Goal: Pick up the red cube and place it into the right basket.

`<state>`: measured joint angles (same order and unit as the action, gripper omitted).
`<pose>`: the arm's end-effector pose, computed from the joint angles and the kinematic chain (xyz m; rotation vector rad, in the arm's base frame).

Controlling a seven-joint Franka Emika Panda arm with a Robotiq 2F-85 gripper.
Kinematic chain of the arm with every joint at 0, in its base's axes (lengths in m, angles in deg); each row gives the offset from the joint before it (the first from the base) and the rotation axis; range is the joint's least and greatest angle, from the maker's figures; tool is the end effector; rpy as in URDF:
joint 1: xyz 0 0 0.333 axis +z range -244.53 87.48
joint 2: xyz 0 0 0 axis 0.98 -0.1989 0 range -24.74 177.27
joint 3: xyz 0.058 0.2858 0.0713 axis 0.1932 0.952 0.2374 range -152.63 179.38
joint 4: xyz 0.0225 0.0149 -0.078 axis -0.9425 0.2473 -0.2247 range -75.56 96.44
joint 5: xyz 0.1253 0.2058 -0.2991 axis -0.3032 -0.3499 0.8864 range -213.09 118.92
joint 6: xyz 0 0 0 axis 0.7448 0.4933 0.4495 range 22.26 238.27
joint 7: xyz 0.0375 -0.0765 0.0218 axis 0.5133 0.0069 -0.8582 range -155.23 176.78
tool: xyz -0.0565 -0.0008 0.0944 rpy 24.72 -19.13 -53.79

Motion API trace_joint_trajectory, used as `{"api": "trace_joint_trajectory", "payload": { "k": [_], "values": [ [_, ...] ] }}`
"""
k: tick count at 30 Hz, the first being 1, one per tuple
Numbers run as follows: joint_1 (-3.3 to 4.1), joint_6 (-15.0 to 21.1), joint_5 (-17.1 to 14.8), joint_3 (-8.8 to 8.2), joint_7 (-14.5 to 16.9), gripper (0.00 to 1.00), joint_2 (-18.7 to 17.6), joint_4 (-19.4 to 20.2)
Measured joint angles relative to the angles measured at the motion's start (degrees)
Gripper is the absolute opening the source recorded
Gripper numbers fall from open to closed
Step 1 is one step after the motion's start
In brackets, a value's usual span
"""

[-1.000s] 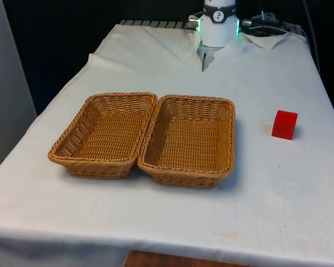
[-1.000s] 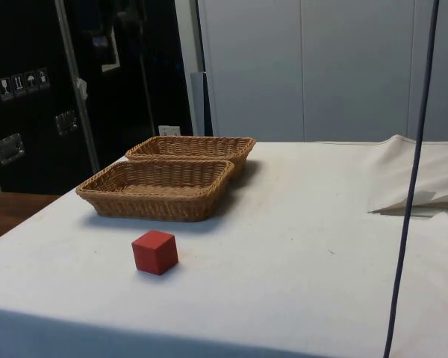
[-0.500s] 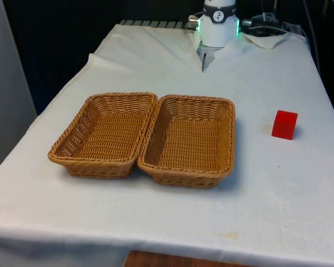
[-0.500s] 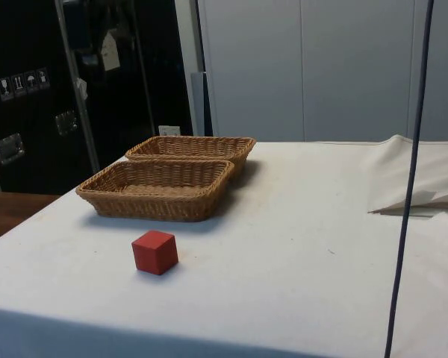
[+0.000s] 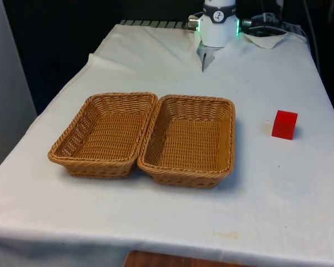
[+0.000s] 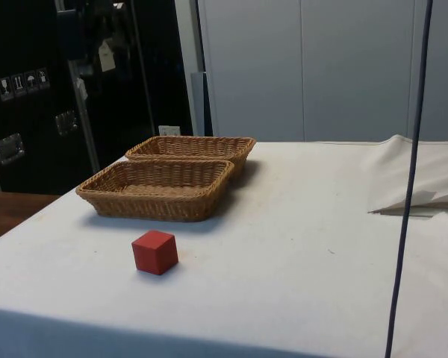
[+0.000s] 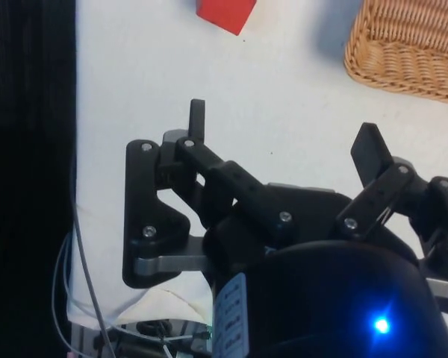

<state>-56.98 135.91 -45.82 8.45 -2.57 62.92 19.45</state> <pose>0.5900 0.1782 0.4307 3.1023 0.1054 0.0250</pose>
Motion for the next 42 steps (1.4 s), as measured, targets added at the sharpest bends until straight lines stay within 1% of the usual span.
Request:
{"api": "trace_joint_trajectory", "payload": {
  "k": [15, 23, 29, 35, 38, 40, 42],
  "values": [
    [0.0, 0.29, 0.06, 1.66, -1.15, 1.0, -1.2, -0.97],
    [0.06, 1.72, 0.11, 3.09, -2.75, 1.0, -2.35, -1.03],
    [0.06, 2.29, 0.11, 3.61, -3.61, 1.0, -3.04, -0.92],
    [0.06, 3.95, 0.11, 4.13, -5.27, 1.0, -3.27, 1.09],
    [0.06, 5.61, 0.0, 4.3, -6.19, 1.0, -3.27, 2.86],
    [0.06, 6.07, 0.0, 4.3, -6.36, 1.0, -3.27, 3.32],
    [0.06, 7.56, -0.17, 4.35, -6.82, 1.0, -3.27, 4.7]
  ]
}}
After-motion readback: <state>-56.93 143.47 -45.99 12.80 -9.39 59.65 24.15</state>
